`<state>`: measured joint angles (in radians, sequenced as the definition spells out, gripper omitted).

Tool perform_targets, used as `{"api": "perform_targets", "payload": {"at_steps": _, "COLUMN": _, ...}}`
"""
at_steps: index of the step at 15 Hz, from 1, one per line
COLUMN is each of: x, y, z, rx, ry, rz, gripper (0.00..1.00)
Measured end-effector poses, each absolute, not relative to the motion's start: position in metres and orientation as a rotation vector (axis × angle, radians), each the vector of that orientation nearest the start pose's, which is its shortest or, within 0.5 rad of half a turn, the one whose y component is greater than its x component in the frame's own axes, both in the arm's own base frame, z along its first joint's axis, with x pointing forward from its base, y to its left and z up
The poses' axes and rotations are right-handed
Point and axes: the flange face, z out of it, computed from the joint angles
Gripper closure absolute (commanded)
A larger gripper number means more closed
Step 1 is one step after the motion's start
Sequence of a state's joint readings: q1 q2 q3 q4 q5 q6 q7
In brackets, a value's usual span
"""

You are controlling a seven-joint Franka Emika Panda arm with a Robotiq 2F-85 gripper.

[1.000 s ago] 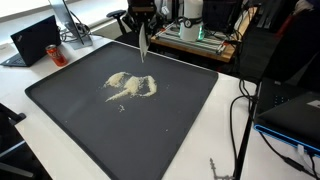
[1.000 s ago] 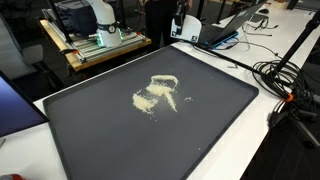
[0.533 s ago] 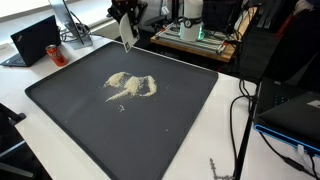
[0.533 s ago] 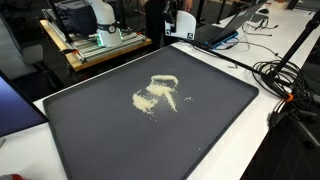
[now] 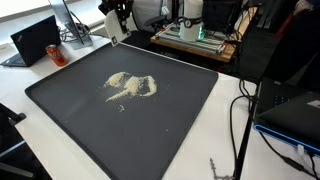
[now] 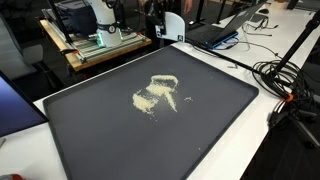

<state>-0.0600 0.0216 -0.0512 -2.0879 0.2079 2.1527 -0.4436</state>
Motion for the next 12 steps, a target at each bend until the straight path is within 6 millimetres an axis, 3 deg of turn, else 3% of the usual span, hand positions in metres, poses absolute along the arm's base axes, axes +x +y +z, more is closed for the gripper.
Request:
{"api": "perform_targets", "payload": {"at_steps": 7, "x": 0.547, "y": -0.088, "z": 0.412, "rx": -3.017, "ry": -0.055, "rz": -0.233, "gripper": 0.99}}
{"api": "perform_targets", "payload": {"at_steps": 12, "x": 0.545, "y": -0.091, "z": 0.406, "rx": -3.127, "ry": 0.056, "rz": -0.268, "gripper": 0.99}}
